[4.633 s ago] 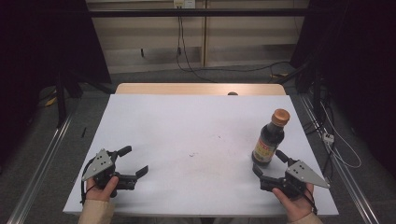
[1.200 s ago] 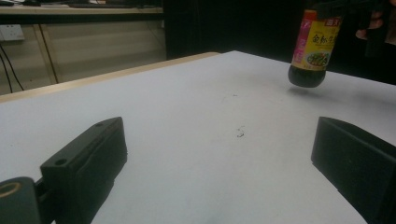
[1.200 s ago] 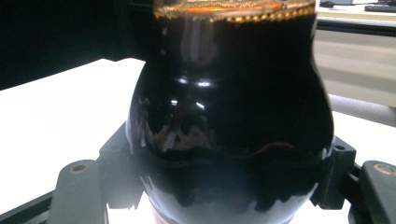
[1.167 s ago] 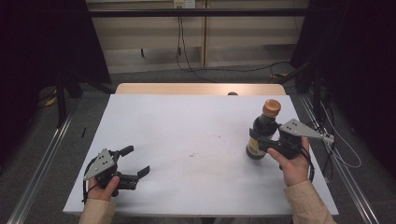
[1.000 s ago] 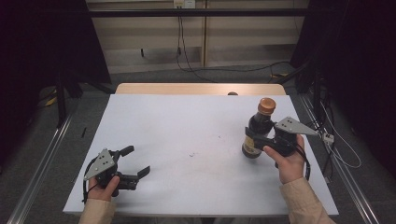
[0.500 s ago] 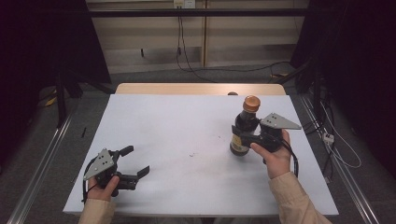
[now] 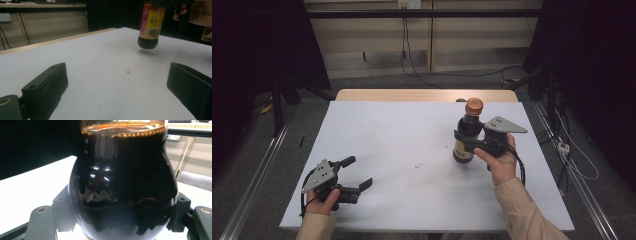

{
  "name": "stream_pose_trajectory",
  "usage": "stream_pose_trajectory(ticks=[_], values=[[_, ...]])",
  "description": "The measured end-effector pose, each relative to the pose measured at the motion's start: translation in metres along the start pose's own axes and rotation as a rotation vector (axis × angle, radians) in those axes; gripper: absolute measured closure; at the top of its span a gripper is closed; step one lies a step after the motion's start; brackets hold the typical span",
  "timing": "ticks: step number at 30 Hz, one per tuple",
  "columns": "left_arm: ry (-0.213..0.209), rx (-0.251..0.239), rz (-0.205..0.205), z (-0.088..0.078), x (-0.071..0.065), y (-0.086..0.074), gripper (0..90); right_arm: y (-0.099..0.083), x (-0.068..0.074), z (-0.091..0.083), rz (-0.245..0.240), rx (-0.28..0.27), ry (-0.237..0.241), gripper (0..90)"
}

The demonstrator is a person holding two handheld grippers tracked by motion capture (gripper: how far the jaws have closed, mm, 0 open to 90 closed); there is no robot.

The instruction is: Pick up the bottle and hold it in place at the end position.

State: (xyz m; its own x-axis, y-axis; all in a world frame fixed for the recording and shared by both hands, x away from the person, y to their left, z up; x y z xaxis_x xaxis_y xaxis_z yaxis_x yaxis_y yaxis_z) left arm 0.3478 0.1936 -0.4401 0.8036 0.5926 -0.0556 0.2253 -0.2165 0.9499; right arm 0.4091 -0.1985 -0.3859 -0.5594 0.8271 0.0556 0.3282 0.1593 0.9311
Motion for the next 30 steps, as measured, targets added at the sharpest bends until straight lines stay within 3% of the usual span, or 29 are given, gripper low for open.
stream_pose_trajectory(ticks=[10, 30], values=[[-0.002, 0.0, -0.002, 0.001, 0.0, 0.0, 3.3, 0.007, 0.008, 0.016, -0.012, -0.042, 0.028, 26.7], [0.001, -0.004, -0.005, 0.0, 0.001, 0.0, 3.3, 0.013, 0.027, 0.051, -0.03, -0.045, 0.071, 26.4]])
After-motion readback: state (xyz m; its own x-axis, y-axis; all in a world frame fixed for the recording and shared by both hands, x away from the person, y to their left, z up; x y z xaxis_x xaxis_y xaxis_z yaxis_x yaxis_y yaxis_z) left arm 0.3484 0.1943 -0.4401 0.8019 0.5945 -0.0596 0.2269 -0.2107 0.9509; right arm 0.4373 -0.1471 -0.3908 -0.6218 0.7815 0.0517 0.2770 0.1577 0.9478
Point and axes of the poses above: each handheld gripper's, and its own axes: z roughly forward along the jaws, y roughly out of its top, x roughly to its left, the point moved 5 cm from there along z, roughly forward along the jaws, and after that the axes turned 6 degrees about x, right-handed, at the moved point
